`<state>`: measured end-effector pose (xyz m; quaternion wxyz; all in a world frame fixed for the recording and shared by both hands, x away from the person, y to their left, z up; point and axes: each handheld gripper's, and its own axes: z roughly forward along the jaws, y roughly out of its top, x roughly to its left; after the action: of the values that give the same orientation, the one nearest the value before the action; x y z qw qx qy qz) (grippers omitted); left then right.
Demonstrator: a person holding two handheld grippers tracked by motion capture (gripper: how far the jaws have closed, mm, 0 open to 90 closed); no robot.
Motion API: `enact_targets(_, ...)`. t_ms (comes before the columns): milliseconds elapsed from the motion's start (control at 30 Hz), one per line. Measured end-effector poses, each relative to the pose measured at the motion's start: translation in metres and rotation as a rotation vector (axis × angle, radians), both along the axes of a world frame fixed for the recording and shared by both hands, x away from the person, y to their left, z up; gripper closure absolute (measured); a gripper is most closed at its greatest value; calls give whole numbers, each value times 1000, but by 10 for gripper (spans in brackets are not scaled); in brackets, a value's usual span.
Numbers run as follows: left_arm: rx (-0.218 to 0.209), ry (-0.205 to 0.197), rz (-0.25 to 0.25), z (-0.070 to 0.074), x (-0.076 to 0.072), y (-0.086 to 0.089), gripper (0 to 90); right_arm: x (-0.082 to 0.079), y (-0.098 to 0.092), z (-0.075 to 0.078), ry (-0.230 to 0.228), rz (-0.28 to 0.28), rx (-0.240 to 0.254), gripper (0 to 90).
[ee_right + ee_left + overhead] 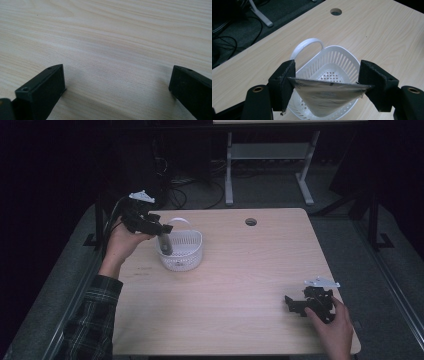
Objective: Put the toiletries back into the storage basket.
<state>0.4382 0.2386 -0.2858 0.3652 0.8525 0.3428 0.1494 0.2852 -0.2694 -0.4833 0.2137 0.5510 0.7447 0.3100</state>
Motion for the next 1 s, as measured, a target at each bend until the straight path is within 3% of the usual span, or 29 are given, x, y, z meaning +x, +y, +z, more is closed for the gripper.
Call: enact_targets(1000, 69, 55, 31, -50, 9, -10, 299, 0, 0, 0, 0, 0, 0, 0)
